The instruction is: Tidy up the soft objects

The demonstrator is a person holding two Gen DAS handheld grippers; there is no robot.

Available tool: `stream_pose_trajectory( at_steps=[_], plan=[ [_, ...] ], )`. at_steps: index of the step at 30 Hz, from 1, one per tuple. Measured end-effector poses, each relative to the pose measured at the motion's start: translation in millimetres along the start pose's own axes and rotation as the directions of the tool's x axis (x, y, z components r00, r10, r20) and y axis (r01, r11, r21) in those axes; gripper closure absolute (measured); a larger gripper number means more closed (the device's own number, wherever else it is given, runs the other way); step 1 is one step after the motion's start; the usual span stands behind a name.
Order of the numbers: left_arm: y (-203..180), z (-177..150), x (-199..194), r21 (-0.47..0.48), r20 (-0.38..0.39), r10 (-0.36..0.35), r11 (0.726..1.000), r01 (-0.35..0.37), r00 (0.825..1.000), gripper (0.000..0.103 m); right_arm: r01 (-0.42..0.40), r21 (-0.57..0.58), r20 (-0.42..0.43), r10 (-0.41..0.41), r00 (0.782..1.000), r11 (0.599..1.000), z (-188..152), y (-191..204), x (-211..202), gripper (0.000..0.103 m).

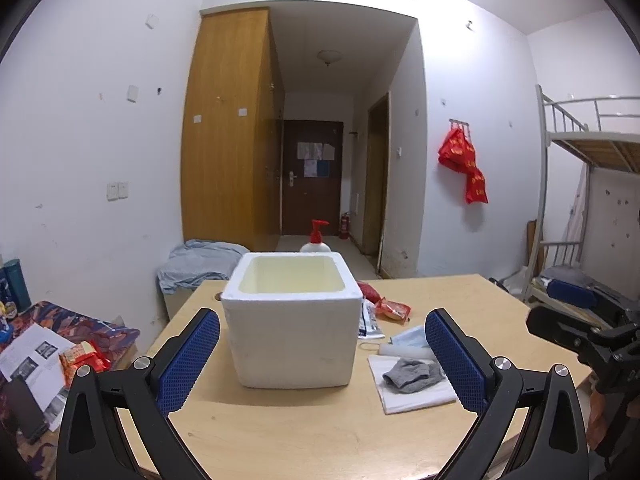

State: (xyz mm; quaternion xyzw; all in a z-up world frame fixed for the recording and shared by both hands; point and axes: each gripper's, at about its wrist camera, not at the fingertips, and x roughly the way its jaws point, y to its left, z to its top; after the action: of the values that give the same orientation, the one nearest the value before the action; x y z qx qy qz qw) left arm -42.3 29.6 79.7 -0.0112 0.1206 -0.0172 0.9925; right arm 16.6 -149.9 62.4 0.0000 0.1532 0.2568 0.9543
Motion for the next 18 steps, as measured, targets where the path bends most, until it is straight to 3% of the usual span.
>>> stream_pose_trajectory(
  at_steps=[18],
  plan=[
    [-26, -40, 31, 0.051, -0.024, -0.088, 0.995, 0.090, 0.996, 0.000, 0.086, 0.049, -0.073, -0.082, 0.994, 0.995, -45, -22, 13, 0.000]
  ],
)
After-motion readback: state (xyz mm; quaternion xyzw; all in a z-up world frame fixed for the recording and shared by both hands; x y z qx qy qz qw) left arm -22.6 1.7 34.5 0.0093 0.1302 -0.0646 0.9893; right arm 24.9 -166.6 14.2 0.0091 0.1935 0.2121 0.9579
